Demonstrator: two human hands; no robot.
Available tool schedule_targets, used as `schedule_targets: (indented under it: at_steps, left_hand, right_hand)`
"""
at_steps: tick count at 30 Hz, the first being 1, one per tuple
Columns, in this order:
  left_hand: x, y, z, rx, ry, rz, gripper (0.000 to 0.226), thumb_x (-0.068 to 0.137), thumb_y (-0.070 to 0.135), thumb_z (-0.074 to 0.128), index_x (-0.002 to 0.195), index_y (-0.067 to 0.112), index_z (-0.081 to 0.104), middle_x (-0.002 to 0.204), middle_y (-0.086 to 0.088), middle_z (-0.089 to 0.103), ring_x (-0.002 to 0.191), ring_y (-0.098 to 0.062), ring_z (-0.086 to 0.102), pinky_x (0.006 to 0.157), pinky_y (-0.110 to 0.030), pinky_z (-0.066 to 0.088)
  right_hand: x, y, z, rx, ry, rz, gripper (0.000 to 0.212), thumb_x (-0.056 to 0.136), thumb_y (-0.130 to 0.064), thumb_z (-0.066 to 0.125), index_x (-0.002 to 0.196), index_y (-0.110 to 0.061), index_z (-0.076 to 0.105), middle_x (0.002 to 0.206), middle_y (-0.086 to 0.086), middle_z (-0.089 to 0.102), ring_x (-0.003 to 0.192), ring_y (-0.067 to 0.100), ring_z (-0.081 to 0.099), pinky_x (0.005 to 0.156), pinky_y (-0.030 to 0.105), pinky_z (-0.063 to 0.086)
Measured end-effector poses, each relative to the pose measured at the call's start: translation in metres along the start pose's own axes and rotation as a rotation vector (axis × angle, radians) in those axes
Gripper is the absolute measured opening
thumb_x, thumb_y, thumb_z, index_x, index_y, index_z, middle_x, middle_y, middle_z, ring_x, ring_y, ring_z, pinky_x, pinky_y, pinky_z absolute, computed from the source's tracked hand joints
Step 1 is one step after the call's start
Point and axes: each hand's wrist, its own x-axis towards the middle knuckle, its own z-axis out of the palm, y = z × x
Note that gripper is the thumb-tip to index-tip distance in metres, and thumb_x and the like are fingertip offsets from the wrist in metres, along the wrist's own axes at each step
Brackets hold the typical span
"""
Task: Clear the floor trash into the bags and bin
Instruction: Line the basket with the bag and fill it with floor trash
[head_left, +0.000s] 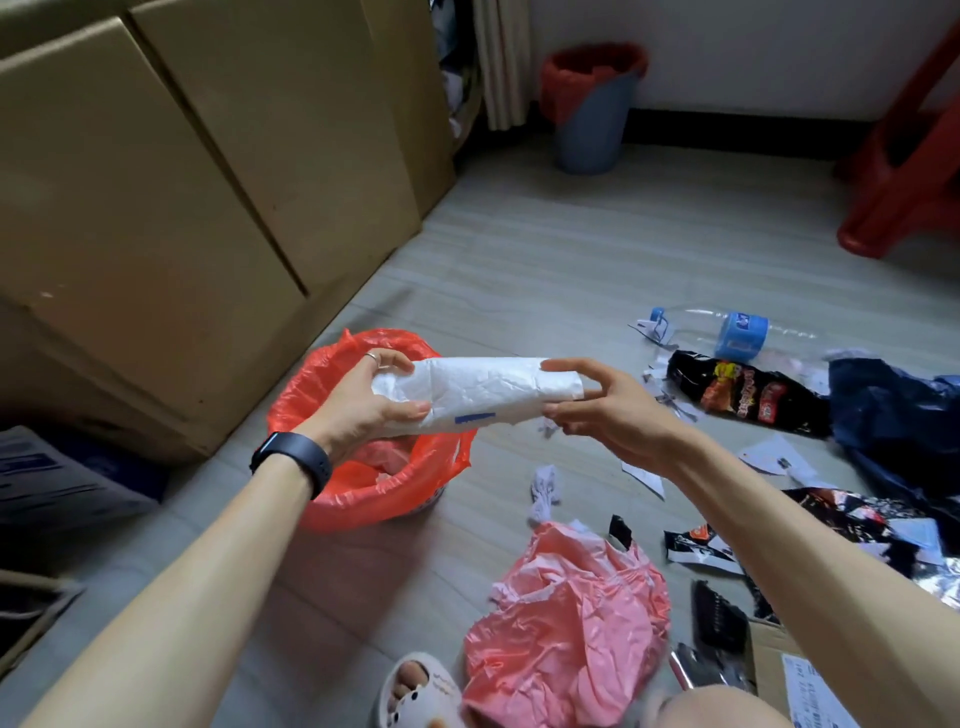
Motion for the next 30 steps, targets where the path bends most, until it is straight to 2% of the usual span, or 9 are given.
schedule_targets:
  at_steps: [4,7,8,10,13,18,22,26,30]
  left_hand:
    - [0.009,-0.011,-0.033,0.057,0.05,0.083,0.045,0.069,0.006,0.086,0.097,0.029,0.06,0.112,0.014,0.057,0.084,0.015,0.058,0.068,-0.013,0.049]
    - [0.018,-0.021,-0.054,0.116,0.159,0.127,0.045,0.07,0.011,0.086,0.102,0.027,0.059,0.11,0.018,0.057,0.091,0.016,0.054,0.07,-0.004,0.041]
    - [0.022,-0.027,-0.06,0.114,0.204,0.125,0.045,0.071,0.01,0.085,0.103,0.025,0.059,0.11,0.017,0.057,0.096,0.009,0.054,0.072,-0.005,0.041]
    - [0.028,-0.045,-0.075,0.122,0.277,0.067,0.043,0.074,0.01,0.082,0.106,0.023,0.058,0.111,0.01,0.056,0.104,-0.009,0.052,0.083,-0.021,0.046]
    - [0.034,-0.083,-0.089,0.367,0.316,-0.069,0.032,0.079,0.02,0.075,0.108,0.027,0.063,0.126,-0.006,0.052,0.12,-0.018,0.048,0.102,-0.03,0.038]
    - [0.04,-0.148,-0.091,0.657,0.449,-0.222,0.048,0.084,0.031,0.062,0.13,0.035,0.05,0.153,-0.005,0.021,0.139,-0.031,0.023,0.113,-0.04,0.026]
    - [0.047,-0.174,-0.075,0.71,0.447,-0.265,0.065,0.081,0.021,0.057,0.143,0.029,0.038,0.16,-0.004,-0.005,0.141,-0.033,0.025,0.114,-0.041,0.029]
    - [0.049,-0.18,-0.071,0.63,0.48,-0.334,0.07,0.078,0.017,0.054,0.146,0.023,0.036,0.159,0.006,-0.008,0.134,-0.031,0.038,0.106,-0.039,0.037]
    - [0.047,-0.178,-0.072,0.682,0.451,-0.384,0.073,0.083,0.019,0.053,0.151,0.021,0.027,0.159,-0.001,-0.008,0.133,-0.031,0.04,0.107,-0.04,0.036]
  right_hand:
    - [0.021,-0.006,0.024,-0.092,-0.007,-0.02,0.048,0.072,-0.021,0.086,0.116,-0.017,0.068,0.083,0.009,0.069,0.07,0.021,0.059,0.07,0.028,0.05]
    - [0.049,-0.01,0.056,-0.391,0.157,-0.171,0.035,0.077,-0.015,0.082,0.109,-0.019,0.071,0.08,0.006,0.071,0.062,0.013,0.062,0.066,0.024,0.052]
    - [0.059,-0.012,0.068,-0.522,0.218,-0.241,0.033,0.077,-0.017,0.081,0.108,-0.021,0.072,0.079,0.002,0.072,0.063,0.012,0.063,0.066,0.023,0.051]
    - [0.08,-0.016,0.097,-0.782,0.291,-0.405,0.031,0.077,-0.022,0.077,0.107,-0.026,0.072,0.081,-0.003,0.073,0.07,0.014,0.065,0.068,0.024,0.049]
    - [0.105,-0.014,0.129,-1.168,0.254,-0.553,0.034,0.082,-0.023,0.069,0.116,-0.023,0.067,0.099,0.009,0.073,0.089,0.032,0.065,0.073,0.032,0.046]
    - [0.161,0.023,0.165,-1.595,0.085,-0.409,0.049,0.089,-0.017,0.051,0.137,-0.015,0.044,0.115,0.014,0.064,0.101,0.038,0.06,0.074,0.04,0.049]
    - [0.197,0.06,0.179,-1.693,0.053,-0.366,0.056,0.09,-0.017,0.049,0.143,-0.007,0.036,0.111,0.016,0.064,0.1,0.039,0.061,0.073,0.042,0.049]
    - [0.214,0.082,0.174,-1.617,0.068,-0.208,0.039,0.088,-0.014,0.052,0.126,-0.005,0.05,0.11,0.022,0.063,0.099,0.042,0.061,0.074,0.042,0.047]
    - [0.218,0.094,0.173,-1.898,-0.108,-0.155,0.021,0.086,-0.006,0.052,0.1,-0.008,0.068,0.105,0.013,0.069,0.101,0.036,0.066,0.066,0.035,0.045]
